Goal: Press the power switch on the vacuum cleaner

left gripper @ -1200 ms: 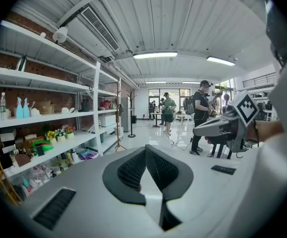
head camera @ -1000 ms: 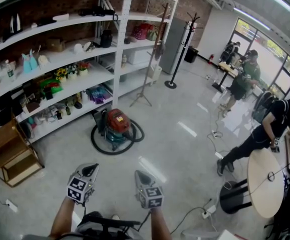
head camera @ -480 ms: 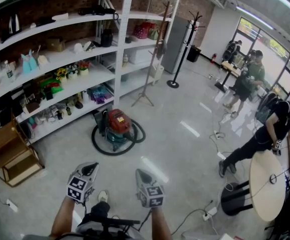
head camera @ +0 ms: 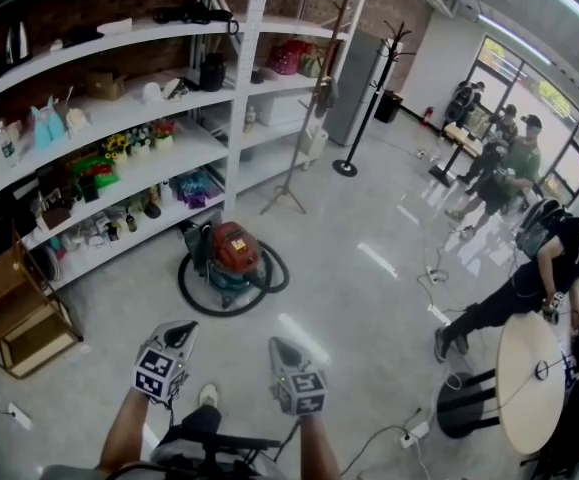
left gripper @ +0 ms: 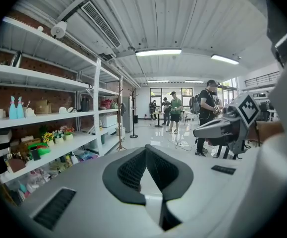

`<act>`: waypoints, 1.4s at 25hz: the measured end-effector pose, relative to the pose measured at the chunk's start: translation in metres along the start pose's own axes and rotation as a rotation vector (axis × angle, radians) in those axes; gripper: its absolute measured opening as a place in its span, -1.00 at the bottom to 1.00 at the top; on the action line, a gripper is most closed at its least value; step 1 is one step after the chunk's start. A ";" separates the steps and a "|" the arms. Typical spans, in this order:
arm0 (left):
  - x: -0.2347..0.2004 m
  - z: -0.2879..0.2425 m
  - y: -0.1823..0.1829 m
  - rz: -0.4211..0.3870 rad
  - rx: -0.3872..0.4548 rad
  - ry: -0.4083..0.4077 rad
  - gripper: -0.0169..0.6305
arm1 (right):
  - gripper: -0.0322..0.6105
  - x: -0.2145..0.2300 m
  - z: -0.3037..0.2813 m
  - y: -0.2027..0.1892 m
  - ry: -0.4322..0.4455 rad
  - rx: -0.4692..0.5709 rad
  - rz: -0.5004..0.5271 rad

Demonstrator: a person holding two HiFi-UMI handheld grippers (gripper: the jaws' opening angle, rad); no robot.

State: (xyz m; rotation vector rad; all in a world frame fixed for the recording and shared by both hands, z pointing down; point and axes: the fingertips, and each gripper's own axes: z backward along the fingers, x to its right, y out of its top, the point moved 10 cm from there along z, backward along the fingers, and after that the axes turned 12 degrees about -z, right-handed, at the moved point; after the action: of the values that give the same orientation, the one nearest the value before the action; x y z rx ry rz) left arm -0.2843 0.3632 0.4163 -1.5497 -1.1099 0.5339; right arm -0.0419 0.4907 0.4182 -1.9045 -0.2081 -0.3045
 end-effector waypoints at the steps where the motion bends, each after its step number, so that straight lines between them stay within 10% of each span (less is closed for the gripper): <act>1: -0.007 -0.005 0.002 -0.001 0.003 -0.001 -0.92 | -0.86 0.001 -0.007 0.004 -0.001 -0.001 -0.001; 35: -0.189 -0.124 -0.002 0.015 -0.011 -0.041 -0.92 | -0.86 0.005 -0.194 0.089 -0.045 -0.016 0.011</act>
State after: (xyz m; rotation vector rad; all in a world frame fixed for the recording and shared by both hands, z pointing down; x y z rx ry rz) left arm -0.2711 0.1374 0.4134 -1.5638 -1.1347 0.5726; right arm -0.0327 0.2776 0.4044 -1.9291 -0.2252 -0.2566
